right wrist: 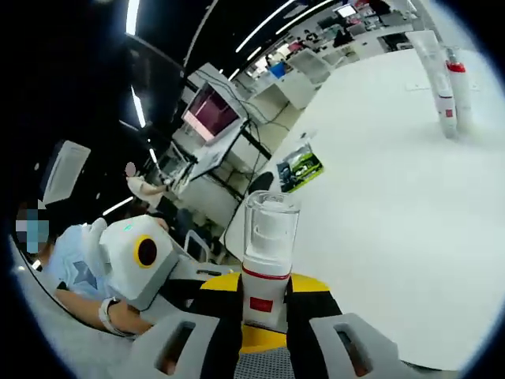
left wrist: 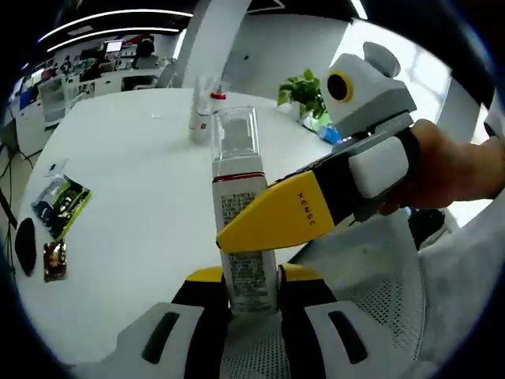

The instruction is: Arrange the skincare products in the storage area until every visible bottle or jar stands upright without overlapping.

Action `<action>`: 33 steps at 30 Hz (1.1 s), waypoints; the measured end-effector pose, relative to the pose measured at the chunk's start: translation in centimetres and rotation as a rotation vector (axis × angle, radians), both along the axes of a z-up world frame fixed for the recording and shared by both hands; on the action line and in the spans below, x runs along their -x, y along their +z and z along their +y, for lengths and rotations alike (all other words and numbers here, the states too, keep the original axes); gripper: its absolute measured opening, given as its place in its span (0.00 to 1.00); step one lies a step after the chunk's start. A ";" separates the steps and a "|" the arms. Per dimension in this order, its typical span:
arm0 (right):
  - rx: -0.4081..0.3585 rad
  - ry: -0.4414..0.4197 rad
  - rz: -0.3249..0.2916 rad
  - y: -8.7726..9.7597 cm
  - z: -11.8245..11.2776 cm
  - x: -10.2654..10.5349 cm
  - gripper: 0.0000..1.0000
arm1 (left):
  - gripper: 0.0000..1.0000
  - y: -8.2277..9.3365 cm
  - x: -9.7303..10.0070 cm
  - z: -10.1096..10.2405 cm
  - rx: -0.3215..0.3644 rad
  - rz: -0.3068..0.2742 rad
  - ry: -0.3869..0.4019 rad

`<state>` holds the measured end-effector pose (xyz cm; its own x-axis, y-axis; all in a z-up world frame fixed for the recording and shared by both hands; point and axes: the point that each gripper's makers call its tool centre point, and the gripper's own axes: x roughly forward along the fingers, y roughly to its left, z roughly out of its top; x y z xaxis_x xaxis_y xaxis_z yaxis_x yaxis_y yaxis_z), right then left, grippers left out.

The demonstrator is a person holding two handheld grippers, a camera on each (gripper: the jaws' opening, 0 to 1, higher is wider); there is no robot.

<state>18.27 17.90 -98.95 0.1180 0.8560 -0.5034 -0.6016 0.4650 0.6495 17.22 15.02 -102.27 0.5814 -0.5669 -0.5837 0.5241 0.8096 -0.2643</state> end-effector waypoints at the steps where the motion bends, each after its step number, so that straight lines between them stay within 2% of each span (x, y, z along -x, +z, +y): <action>1: 0.000 0.000 -0.008 0.0 0.0 -0.1 0.13 | 0.26 0.1 -0.1 0.0 -0.008 -0.016 -0.005; 3: -0.009 -0.016 -0.049 0.5 -0.5 -0.6 0.13 | 0.31 0.3 0.0 0.1 0.008 -0.004 0.004; 6: -0.022 -0.052 -0.112 1.3 -1.6 -1.8 0.13 | 0.31 0.6 0.0 0.4 0.042 0.037 0.020; 9: -0.014 -0.089 -0.143 1.3 -3.2 -2.9 0.13 | 0.33 0.6 -0.3 1.9 -0.028 -0.009 0.007; 11: -0.010 -0.110 -0.148 1.2 -4.1 -3.6 0.13 | 0.37 -0.2 -0.5 3.6 -0.108 -0.013 0.008; 13: 0.000 -0.148 -0.166 1.1 -5.7 -4.9 0.13 | 0.38 -0.7 -0.8 5.0 -0.157 -0.018 0.025; 16: 0.026 -0.194 -0.199 0.8 -7.4 -6.1 0.14 | 0.38 -0.7 -1.3 5.7 -0.194 -0.051 0.052; 18: 0.035 -0.219 -0.227 0.9 -8.3 -6.7 0.14 | 0.37 -0.9 -1.4 5.8 -0.245 -0.076 0.052; 21: 0.057 -0.245 -0.266 0.6 -9.3 -6.9 0.14 | 0.32 -0.8 -1.5 5.1 -0.324 -0.153 0.020; 22: 0.069 -0.254 -0.319 0.6 -9.7 -7.2 0.14 | 0.28 -0.5 -1.6 4.8 -0.335 -0.196 0.002; 23: 0.079 -0.250 -0.340 0.5 -9.7 -7.1 0.14 | 0.27 -0.2 -1.7 4.6 -0.328 -0.226 0.012; 24: 0.088 -0.240 -0.347 0.2 -9.7 -6.6 0.14 | 0.27 -0.4 -1.5 4.6 -0.340 -0.217 0.014; 26: 0.108 -0.218 -0.406 0.0 -9.6 -6.4 0.14 | 0.28 -0.2 -1.5 4.5 -0.350 -0.234 0.011; 28: 0.110 -0.209 -0.410 -0.2 -9.3 -5.9 0.13 | 0.28 -0.3 -1.6 4.7 -0.354 -0.236 0.014; 29: 0.099 -0.200 -0.391 -0.4 -8.9 -5.7 0.13 | 0.28 -0.6 -1.7 4.8 -0.357 -0.227 0.014; 31: 0.132 -0.189 -0.415 -0.7 -9.1 -6.0 0.13 | 0.28 -1.2 -1.6 4.8 -0.362 -0.201 0.006; 32: 0.153 -0.189 -0.447 -0.7 -9.5 -6.6 0.13 | 0.28 -1.3 -1.5 4.8 -0.376 -0.201 0.002; 33: 0.145 -0.194 -0.442 -0.5 -9.5 -7.0 0.13 | 0.27 -1.3 -1.4 4.8 -0.379 -0.202 0.001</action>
<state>25.24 8.40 -99.49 0.4970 0.7218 -0.4817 -0.6981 0.6623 0.2722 18.66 19.80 -103.59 0.7060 -0.3337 -0.6247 0.5340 0.8302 0.1601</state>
